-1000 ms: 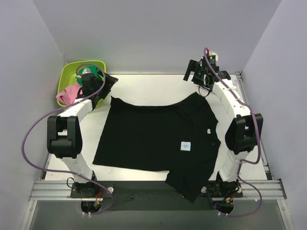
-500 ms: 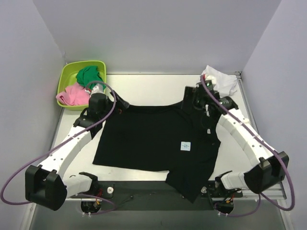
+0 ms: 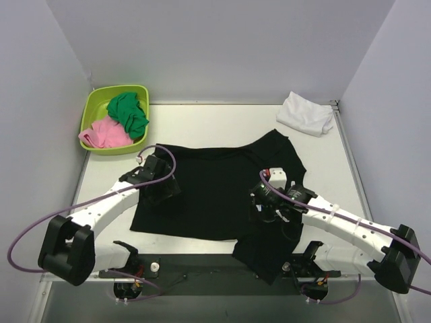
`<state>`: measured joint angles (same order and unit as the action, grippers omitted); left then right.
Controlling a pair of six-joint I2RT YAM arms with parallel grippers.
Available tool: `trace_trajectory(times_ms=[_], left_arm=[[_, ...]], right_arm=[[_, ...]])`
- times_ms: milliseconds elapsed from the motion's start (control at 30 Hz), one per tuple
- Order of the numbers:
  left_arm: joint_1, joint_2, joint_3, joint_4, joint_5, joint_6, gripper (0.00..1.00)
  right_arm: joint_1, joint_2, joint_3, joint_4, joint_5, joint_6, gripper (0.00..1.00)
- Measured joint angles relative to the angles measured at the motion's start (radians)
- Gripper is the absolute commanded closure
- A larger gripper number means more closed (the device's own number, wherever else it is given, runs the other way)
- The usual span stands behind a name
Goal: Fold and stack the t-shirts
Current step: Flatten out the tshirt
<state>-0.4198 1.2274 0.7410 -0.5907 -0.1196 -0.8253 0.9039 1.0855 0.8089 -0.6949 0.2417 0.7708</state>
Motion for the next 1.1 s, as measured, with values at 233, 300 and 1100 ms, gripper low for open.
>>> trace_trajectory(times_ms=[233,300,1100], left_arm=[[-0.045,0.158,-0.007,0.013,0.0,0.0,0.03],[-0.05,0.2,0.012,0.01,-0.005,0.001,0.03],[-0.023,0.46,0.238,-0.169,0.033,0.034,0.03]], right_arm=[[-0.009,0.045,-0.099,0.053,0.016,0.128,0.01],[-0.021,0.089,-0.102,0.093,0.015,0.139,0.01],[-0.283,0.592,0.13,0.277,-0.162,0.011,0.01]])
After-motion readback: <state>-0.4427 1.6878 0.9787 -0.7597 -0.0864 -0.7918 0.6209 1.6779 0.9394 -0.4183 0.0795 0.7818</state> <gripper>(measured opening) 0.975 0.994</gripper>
